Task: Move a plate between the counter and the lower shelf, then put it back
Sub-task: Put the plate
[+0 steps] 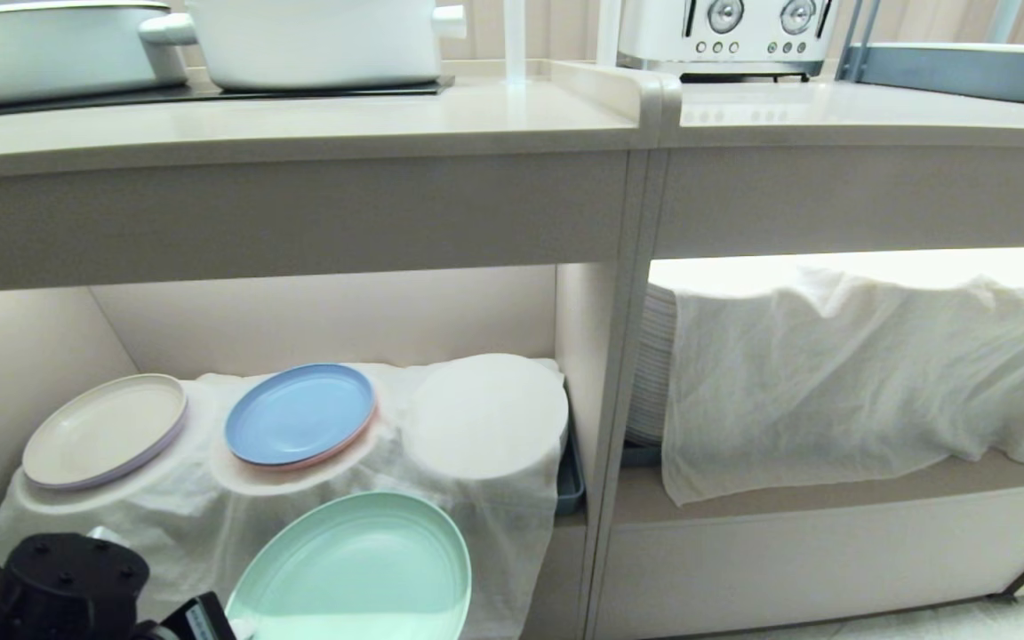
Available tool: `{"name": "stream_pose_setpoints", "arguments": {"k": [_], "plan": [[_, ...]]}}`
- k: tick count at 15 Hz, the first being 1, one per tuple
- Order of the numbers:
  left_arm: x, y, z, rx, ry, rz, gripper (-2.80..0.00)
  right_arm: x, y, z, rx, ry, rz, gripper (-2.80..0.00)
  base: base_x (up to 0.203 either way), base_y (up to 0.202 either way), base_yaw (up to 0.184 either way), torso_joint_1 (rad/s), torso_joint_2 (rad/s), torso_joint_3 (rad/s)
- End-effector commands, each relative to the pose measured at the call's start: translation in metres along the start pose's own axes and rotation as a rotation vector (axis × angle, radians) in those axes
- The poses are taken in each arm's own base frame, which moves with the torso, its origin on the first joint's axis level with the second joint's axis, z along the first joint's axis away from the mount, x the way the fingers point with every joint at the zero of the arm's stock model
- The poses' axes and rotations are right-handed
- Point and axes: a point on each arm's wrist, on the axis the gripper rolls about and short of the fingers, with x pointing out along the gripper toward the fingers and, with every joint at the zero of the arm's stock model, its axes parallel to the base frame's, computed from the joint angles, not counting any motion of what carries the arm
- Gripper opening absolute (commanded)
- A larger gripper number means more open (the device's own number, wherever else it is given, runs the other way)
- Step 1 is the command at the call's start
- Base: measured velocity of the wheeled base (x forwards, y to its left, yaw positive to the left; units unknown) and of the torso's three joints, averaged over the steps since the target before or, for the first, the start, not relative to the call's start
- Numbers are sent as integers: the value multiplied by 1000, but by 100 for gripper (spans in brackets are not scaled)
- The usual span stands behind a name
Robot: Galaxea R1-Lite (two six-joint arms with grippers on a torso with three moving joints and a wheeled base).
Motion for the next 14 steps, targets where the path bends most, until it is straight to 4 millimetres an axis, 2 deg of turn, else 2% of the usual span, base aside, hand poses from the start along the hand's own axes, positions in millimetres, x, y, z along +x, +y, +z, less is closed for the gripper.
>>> {"name": "stream_pose_setpoints", "arguments": {"k": [1,14], "plan": [[-2,-1,0,-8,4,-20,-280,0,0,0,0,0,0,-280,0,0,0,0,0,0],[-6,1,0,-14,27,-60,-280,0,0,0,-4,0,0,-280,0,0,0,0,0,0]]}}
